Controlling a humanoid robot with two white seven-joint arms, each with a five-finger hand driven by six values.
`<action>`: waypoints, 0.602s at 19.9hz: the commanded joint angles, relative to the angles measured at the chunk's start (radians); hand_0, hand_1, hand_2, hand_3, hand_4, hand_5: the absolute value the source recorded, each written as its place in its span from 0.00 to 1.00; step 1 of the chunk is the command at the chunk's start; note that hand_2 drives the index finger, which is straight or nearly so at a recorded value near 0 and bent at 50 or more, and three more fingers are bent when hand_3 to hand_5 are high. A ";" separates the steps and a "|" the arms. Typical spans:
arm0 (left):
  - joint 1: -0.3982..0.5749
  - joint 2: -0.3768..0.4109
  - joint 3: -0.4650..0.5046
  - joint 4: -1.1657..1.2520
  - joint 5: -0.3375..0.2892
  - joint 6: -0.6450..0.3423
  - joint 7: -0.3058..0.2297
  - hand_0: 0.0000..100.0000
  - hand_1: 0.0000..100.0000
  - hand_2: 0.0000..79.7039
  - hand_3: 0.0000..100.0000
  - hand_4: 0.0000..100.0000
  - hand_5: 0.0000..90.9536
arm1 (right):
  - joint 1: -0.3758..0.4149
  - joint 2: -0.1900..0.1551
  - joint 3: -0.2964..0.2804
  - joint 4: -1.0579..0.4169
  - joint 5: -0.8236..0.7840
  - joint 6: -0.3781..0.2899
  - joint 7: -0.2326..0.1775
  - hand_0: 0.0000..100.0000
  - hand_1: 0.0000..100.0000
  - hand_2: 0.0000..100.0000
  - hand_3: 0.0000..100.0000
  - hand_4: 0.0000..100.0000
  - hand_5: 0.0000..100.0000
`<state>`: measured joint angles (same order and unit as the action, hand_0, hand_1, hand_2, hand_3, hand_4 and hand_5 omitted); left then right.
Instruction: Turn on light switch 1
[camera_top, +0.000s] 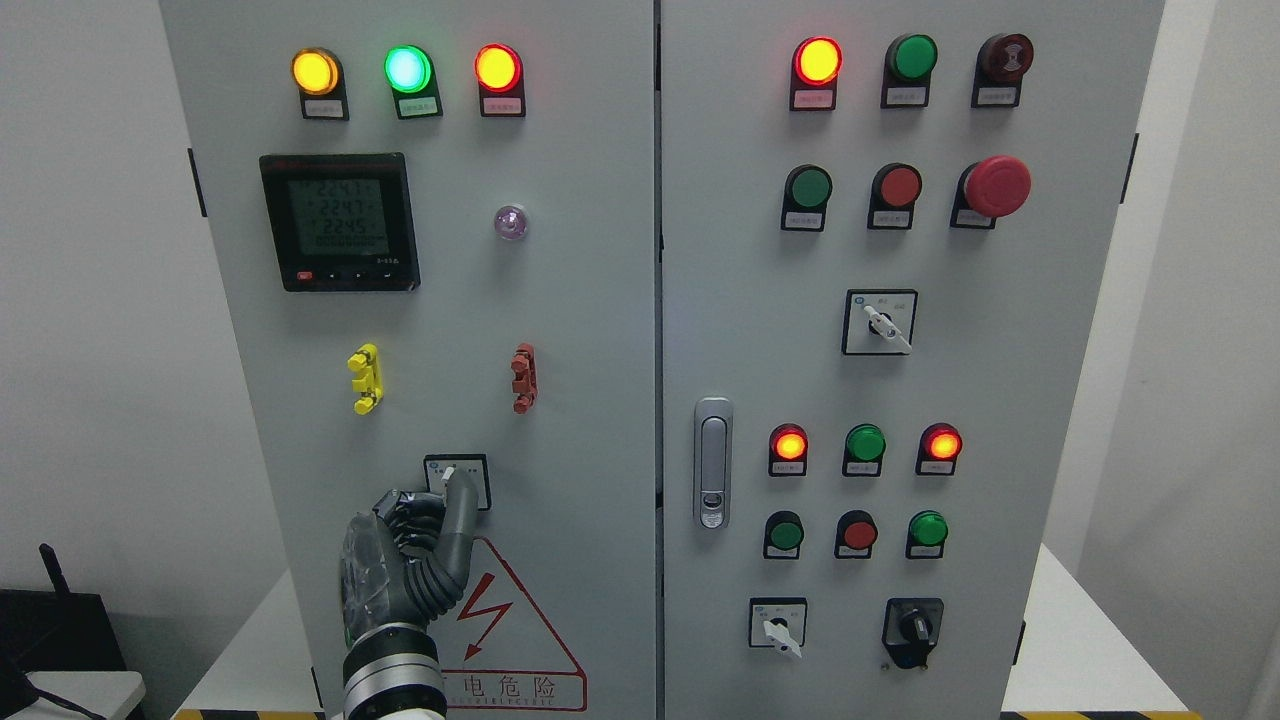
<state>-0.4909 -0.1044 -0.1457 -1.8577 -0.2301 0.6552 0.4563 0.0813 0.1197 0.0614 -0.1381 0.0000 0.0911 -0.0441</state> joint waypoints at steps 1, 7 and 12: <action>0.000 0.000 0.000 0.000 0.000 0.000 0.001 0.45 0.35 0.73 0.75 0.76 0.80 | 0.000 0.000 0.000 0.000 -0.017 -0.001 0.000 0.12 0.39 0.00 0.00 0.00 0.00; 0.000 0.000 -0.005 0.000 0.002 0.001 0.001 0.47 0.34 0.73 0.75 0.76 0.80 | 0.000 0.000 0.000 0.000 -0.017 -0.001 0.000 0.12 0.39 0.00 0.00 0.00 0.00; 0.000 0.000 -0.005 0.000 0.002 0.001 -0.001 0.47 0.33 0.74 0.76 0.76 0.80 | 0.000 0.000 0.000 0.000 -0.017 -0.001 0.000 0.12 0.39 0.00 0.00 0.00 0.00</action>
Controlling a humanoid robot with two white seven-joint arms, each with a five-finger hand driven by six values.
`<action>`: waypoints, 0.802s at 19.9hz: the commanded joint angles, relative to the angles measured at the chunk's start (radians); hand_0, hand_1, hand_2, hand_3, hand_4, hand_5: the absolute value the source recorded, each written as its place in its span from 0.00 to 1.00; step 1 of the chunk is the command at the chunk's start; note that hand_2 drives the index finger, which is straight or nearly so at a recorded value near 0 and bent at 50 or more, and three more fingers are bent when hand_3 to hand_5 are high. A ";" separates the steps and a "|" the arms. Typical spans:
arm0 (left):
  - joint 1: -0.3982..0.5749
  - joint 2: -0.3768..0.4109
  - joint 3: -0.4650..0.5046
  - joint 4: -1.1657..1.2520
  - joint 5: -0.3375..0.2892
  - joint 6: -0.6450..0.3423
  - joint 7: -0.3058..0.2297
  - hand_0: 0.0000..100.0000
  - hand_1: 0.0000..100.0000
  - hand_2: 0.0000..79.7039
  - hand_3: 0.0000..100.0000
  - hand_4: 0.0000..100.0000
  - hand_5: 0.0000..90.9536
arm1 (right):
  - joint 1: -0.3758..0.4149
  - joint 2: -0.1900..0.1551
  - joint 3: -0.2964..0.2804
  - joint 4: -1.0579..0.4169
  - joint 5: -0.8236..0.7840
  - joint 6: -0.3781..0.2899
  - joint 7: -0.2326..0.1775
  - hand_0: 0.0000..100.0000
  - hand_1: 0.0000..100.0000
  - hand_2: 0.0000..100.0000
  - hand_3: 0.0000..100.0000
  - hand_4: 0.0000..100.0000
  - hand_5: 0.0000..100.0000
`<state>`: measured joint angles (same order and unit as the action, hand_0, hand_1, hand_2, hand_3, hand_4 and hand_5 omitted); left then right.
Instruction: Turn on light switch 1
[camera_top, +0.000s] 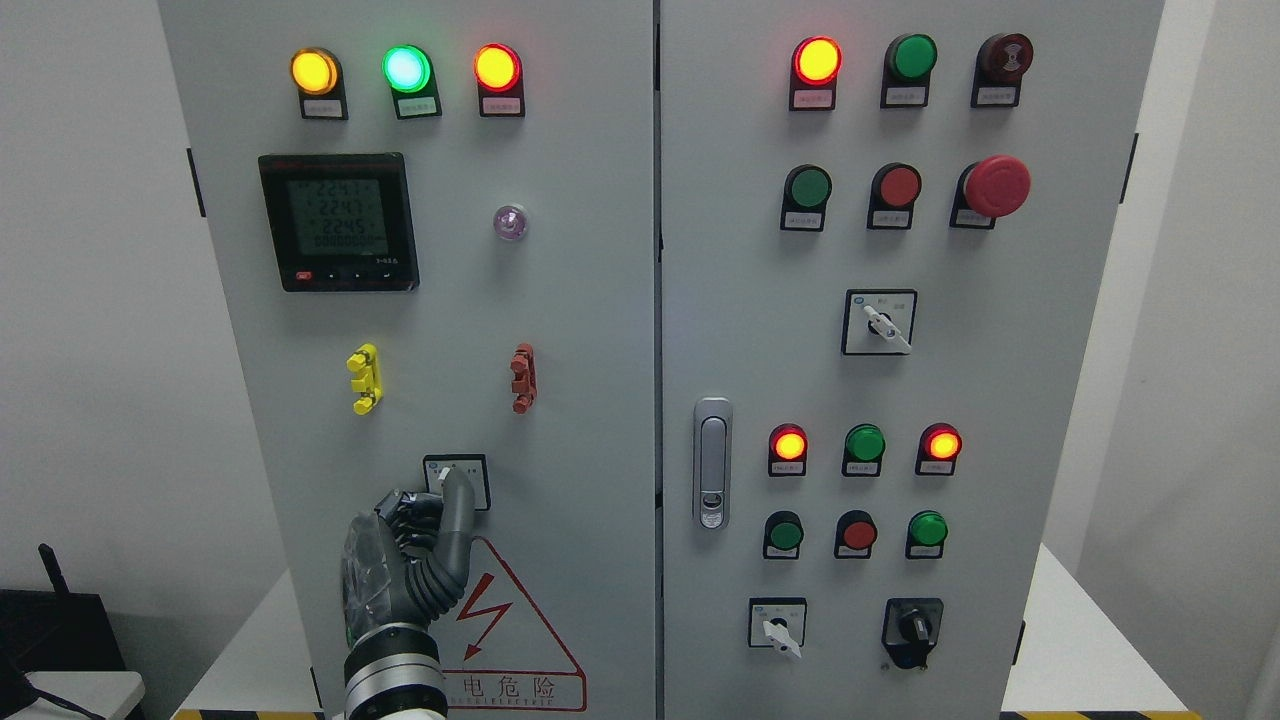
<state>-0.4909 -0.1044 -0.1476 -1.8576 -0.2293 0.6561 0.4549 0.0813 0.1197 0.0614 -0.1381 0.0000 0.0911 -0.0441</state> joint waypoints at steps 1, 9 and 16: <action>0.000 0.000 -0.003 0.000 0.001 0.000 0.001 0.47 0.33 0.74 0.75 0.76 0.80 | 0.000 0.000 0.000 0.000 -0.017 -0.001 0.000 0.12 0.39 0.00 0.00 0.00 0.00; 0.000 0.000 -0.003 0.006 0.001 0.000 0.001 0.51 0.30 0.74 0.76 0.77 0.81 | 0.000 0.000 0.000 0.000 -0.017 -0.001 0.000 0.12 0.39 0.00 0.00 0.00 0.00; -0.001 0.000 -0.004 0.006 0.004 0.000 0.001 0.54 0.25 0.74 0.76 0.77 0.82 | 0.000 0.000 0.000 0.000 -0.018 -0.001 0.000 0.12 0.39 0.00 0.00 0.00 0.00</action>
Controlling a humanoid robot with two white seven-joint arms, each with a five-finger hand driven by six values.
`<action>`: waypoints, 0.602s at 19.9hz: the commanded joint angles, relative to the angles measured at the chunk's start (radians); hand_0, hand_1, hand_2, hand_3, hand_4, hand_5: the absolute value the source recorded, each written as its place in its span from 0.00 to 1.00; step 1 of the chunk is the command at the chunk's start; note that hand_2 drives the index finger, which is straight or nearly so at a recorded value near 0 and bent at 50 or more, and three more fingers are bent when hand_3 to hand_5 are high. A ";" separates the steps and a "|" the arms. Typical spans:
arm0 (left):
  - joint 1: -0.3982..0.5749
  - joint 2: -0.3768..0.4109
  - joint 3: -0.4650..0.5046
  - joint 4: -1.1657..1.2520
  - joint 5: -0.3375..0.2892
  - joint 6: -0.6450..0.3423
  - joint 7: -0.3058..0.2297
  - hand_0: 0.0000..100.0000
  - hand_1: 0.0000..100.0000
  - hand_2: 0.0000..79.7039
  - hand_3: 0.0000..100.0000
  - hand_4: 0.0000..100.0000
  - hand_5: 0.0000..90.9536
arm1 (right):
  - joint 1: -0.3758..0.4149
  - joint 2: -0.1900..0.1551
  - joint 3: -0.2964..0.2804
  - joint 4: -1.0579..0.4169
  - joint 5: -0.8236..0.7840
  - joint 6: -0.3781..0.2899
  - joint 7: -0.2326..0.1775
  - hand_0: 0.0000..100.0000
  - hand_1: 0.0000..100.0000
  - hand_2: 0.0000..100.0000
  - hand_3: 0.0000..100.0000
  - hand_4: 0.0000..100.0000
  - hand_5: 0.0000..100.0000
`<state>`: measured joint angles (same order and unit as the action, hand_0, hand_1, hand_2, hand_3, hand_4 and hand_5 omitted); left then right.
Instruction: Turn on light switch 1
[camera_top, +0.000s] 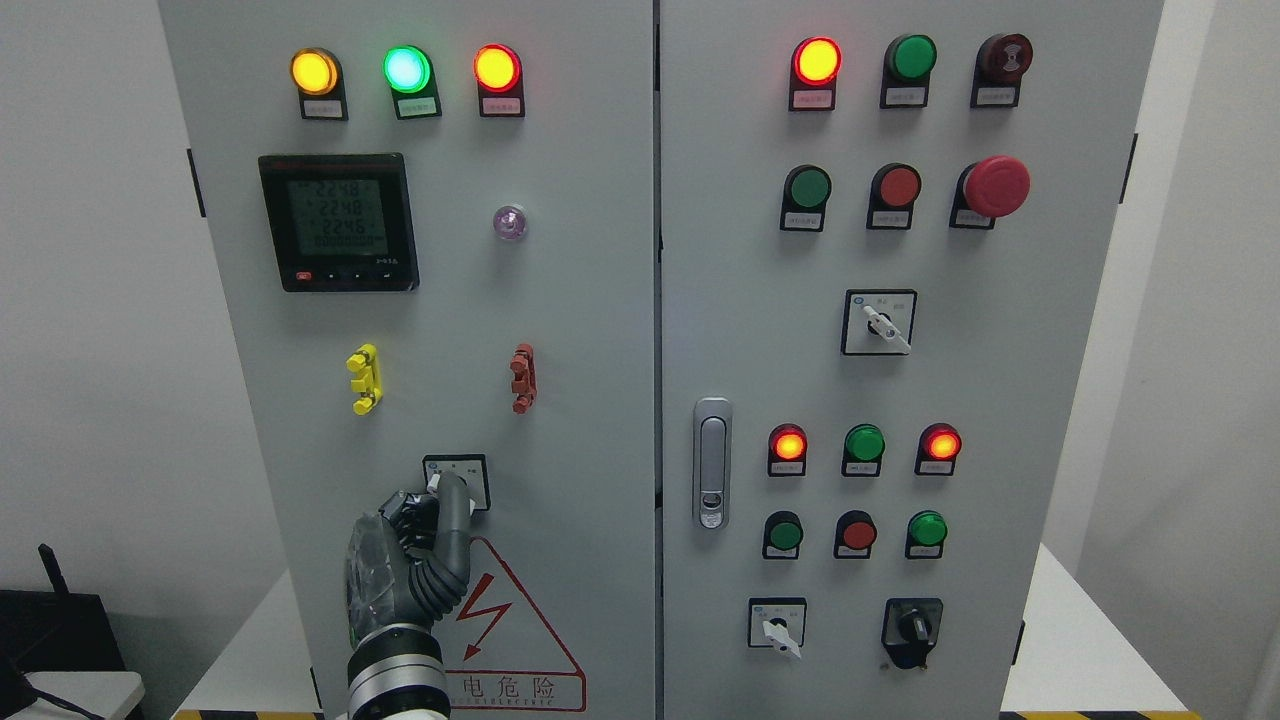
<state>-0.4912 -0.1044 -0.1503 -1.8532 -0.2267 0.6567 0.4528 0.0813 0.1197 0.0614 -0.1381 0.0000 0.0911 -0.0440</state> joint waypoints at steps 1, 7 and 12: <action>-0.001 0.000 0.000 0.002 0.001 0.000 0.003 0.54 0.24 0.74 0.76 0.77 0.82 | 0.000 0.000 0.000 0.000 -0.018 -0.001 0.000 0.12 0.39 0.00 0.00 0.00 0.00; -0.001 0.000 0.000 0.003 0.004 -0.002 0.003 0.56 0.21 0.73 0.76 0.77 0.82 | 0.000 0.000 0.000 0.000 -0.017 -0.001 0.000 0.12 0.39 0.00 0.00 0.00 0.00; -0.001 0.000 0.000 0.002 0.006 -0.002 0.001 0.51 0.15 0.73 0.76 0.77 0.82 | 0.000 0.000 0.000 0.000 -0.017 -0.001 0.000 0.12 0.39 0.00 0.00 0.00 0.00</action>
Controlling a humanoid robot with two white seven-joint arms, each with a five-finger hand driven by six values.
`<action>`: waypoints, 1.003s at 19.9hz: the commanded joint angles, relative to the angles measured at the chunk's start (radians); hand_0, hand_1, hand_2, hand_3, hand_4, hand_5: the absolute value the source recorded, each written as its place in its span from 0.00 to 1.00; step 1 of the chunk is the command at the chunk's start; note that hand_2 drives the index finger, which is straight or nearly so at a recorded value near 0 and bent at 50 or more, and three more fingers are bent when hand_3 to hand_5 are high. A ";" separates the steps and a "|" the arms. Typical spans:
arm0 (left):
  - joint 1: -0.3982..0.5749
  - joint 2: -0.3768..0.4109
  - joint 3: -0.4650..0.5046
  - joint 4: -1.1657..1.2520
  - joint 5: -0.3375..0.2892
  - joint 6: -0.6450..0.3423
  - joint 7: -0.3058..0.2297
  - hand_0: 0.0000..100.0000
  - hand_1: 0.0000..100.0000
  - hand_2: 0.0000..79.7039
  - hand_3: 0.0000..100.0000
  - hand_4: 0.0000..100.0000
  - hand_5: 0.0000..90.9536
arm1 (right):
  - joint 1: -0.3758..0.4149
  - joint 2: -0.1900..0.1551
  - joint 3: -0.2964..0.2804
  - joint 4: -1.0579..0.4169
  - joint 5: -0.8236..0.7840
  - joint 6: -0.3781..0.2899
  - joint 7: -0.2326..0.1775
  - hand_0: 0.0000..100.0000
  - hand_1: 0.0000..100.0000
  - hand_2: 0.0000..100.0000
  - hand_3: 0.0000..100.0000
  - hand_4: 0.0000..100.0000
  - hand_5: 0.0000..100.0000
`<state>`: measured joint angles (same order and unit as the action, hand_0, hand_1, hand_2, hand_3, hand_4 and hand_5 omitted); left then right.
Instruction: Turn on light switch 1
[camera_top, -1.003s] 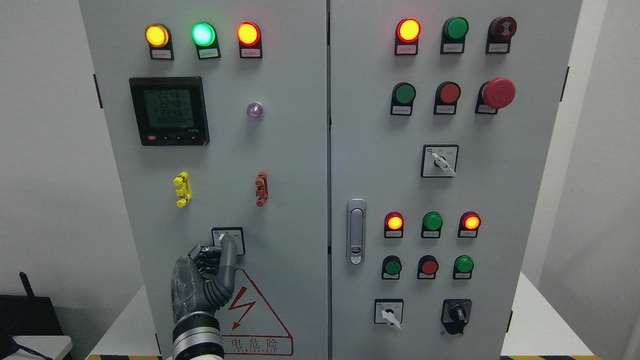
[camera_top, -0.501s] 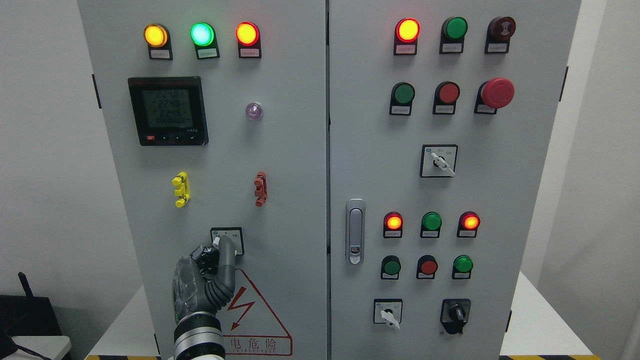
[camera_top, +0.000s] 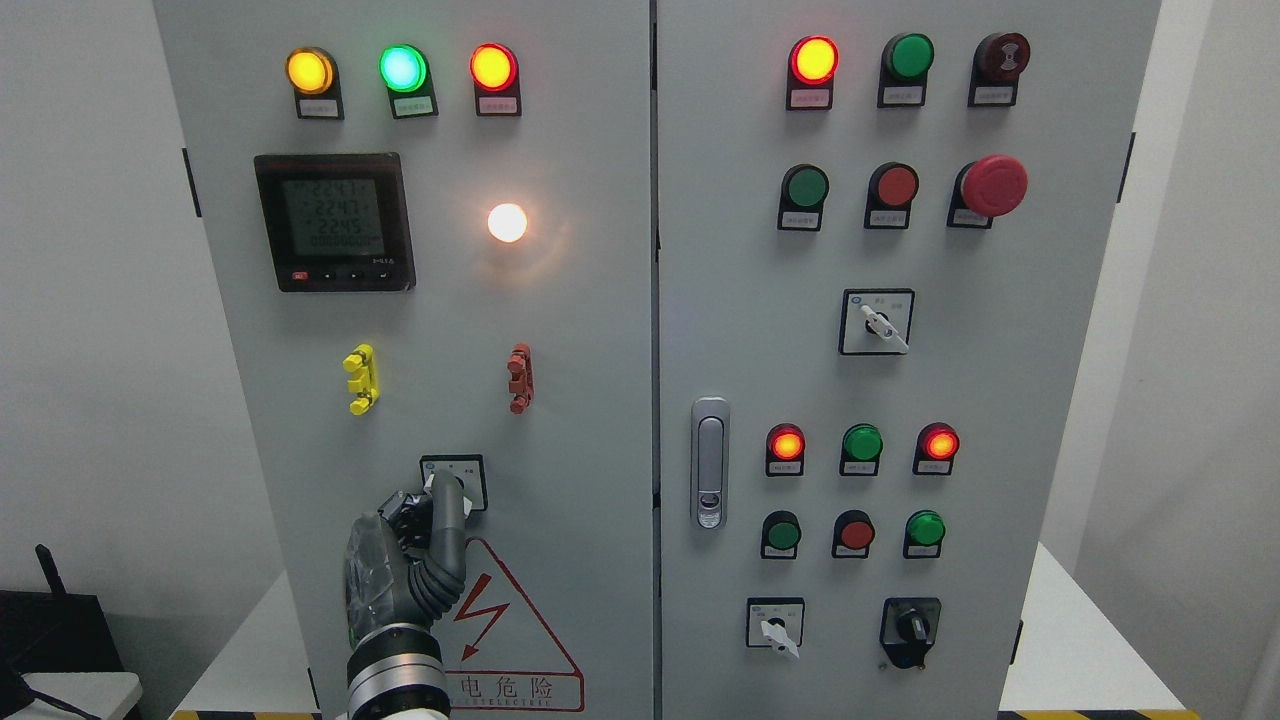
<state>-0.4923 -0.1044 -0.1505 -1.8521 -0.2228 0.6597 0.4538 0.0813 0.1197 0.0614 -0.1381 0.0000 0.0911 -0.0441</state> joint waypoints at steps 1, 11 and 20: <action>0.000 0.000 0.000 0.001 0.002 -0.005 0.000 0.46 0.15 0.74 0.76 0.77 0.82 | 0.000 0.000 0.000 0.000 -0.017 -0.001 0.000 0.12 0.39 0.00 0.00 0.00 0.00; 0.001 -0.001 0.000 -0.002 0.002 -0.006 0.000 0.29 0.17 0.74 0.76 0.77 0.81 | 0.000 0.000 0.000 0.000 -0.017 -0.001 0.000 0.12 0.39 0.00 0.00 0.00 0.00; 0.018 -0.006 0.002 -0.007 0.002 -0.009 -0.001 0.26 0.20 0.74 0.76 0.77 0.81 | 0.000 0.000 0.000 0.000 -0.017 -0.001 0.000 0.12 0.39 0.00 0.00 0.00 0.00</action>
<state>-0.4834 -0.1065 -0.1502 -1.8546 -0.2209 0.6525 0.4539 0.0813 0.1197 0.0614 -0.1381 0.0000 0.0911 -0.0441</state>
